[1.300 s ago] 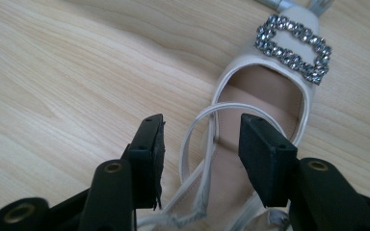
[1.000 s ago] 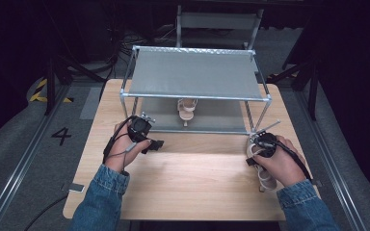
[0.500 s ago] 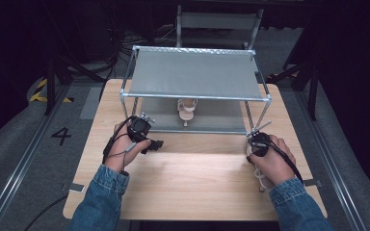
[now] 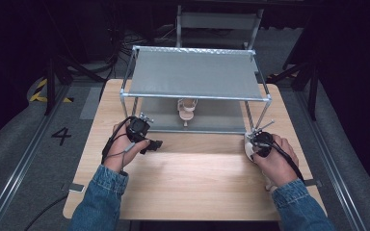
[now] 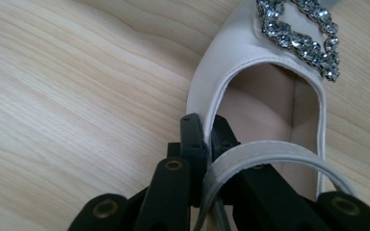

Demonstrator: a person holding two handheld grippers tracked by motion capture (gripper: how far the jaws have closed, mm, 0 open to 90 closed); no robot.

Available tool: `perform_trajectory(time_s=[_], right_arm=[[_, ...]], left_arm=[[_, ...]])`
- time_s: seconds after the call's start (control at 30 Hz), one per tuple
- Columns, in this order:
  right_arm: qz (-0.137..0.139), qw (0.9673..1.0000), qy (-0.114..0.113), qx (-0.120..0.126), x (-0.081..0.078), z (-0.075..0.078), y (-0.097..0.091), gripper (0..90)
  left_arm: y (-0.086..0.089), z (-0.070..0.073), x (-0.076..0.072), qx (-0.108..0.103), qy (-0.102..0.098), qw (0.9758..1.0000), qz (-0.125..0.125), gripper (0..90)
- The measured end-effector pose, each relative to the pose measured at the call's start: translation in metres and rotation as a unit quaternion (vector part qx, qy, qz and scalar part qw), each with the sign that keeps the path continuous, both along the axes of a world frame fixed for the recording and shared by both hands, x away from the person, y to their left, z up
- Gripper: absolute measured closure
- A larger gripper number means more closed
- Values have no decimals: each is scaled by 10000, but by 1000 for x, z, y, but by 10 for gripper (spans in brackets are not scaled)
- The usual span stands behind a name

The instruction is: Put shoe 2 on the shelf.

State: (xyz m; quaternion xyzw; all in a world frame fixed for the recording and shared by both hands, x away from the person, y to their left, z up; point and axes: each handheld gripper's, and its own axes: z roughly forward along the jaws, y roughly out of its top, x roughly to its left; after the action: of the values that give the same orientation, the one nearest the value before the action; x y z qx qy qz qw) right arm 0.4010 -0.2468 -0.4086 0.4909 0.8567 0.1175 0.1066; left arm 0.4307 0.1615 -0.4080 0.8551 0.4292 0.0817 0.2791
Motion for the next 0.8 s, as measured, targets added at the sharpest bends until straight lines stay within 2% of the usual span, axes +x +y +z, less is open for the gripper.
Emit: perform_trajectory(time_s=[0.03, 0.23, 0.33, 0.53, 0.7, 0.8], right_arm=[[77, 9999, -129, -10, -1, 6, 5, 874], [308, 9990, -278, 147, 6, 21, 19, 873], [426, 9985, -313, 147, 13, 25, 28, 872], [564, 9974, -362, 281, 30, 27, 45, 872], [726, 9962, -388, 295, 52, 23, 68, 871], [775, 9957, -407, 300, 59, 22, 76, 871]], left_arm=[[1, 0, 0, 24, -8, 10000, -23, 243], [9, 0, -6, 28, 5, 10000, 80, 244], [14, 0, -10, 19, 7, 9999, 151, 242], [23, 0, -16, 10, 18, 9998, 204, 243], [33, -1, -23, 7, 38, 9995, 305, 242], [39, -2, -27, 0, 39, 9993, 385, 242]])
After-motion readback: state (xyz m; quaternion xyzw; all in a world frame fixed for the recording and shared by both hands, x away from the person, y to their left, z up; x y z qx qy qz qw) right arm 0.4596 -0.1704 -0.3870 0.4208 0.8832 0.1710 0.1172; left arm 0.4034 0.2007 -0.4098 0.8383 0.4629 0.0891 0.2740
